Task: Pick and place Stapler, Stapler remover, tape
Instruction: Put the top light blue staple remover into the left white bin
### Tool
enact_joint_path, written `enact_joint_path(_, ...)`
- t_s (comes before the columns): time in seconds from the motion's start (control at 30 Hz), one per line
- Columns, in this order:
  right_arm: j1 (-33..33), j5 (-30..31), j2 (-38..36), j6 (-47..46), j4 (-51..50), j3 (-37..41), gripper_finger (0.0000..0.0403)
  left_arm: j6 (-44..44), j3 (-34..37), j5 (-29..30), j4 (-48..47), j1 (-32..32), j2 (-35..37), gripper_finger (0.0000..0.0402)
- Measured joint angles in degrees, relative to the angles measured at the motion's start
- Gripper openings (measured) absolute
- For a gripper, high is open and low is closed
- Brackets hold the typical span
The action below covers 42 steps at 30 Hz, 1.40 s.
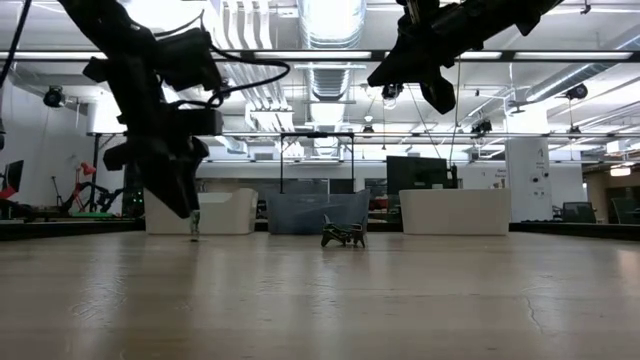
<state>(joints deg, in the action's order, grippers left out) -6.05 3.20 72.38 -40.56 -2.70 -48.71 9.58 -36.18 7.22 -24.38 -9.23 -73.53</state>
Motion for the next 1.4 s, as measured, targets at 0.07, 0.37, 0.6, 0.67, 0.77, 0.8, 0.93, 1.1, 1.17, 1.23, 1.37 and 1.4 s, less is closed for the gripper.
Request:
enact_joint_path(0.07, 0.0, 0.0, 0.0, 0.0, 0.0, 0.0, 0.0008, 0.0, 0.0, 0.1, 0.4, 0.1, -0.7, 0.0151)
enact_joint_path(0.37, 0.0, 0.0, 0.0, 0.3, 0.0, 0.0, 0.0008, 0.9, 0.0, 1.9, 0.4, 0.0, -2.7, 0.0135)
enact_joint_path(0.6, 0.0, 0.0, 0.0, 0.5, 0.0, 0.0, 0.0008, 1.1, 0.0, 6.4, 0.1, 0.0, -2.7, 0.0080)
enact_joint_path(0.67, 0.0, 0.0, 0.0, 0.5, 0.0, 0.0, 0.0008, 2.0, 0.0, 7.2, 0.0, 0.0, -2.7, 0.0062)
enact_joint_path(0.77, 0.1, 0.0, 0.0, 0.5, 0.0, 0.0, 0.0008, 2.4, -0.1, 7.3, -0.4, 0.0, -2.3, 0.0032)
enact_joint_path(0.8, 0.1, 0.0, 0.0, 0.5, 0.0, 0.0, 0.0008, 2.3, -0.3, 7.2, -1.2, 0.0, -2.3, 0.0021)
enact_joint_path(0.93, 0.0, 0.2, 0.0, 0.5, 0.0, 0.0, 0.0008, 2.2, -1.8, 7.0, -3.8, 0.0, -2.1, 0.0006)
enact_joint_path(1.1, 0.0, 1.3, 0.0, 0.7, 0.0, 0.0, 0.0008, 1.8, -4.5, 6.7, -6.7, 0.0, -1.9, 0.0003)
enact_joint_path(1.17, 0.0, 1.4, 0.0, 0.7, 0.0, 0.0, 0.0008, 1.5, -5.7, 6.6, -7.6, 0.0, -1.5, 0.0002)
enact_joint_path(1.23, 0.0, 1.5, 0.0, 0.7, 0.0, 0.0, 0.0008, 1.3, -6.8, 6.1, -8.2, 0.0, -1.3, 0.0002)
enact_joint_path(1.37, 0.0, 1.5, 0.0, 0.7, 0.0, 0.0, 0.0008, 1.3, -8.6, 5.8, -9.2, 0.0, -1.2, 0.0001)
enact_joint_path(1.4, 0.0, 1.5, 0.0, 0.7, 0.0, 0.0, 0.0008, 1.3, -8.9, 5.8, -9.3, 0.0, -1.2, 0.0001)
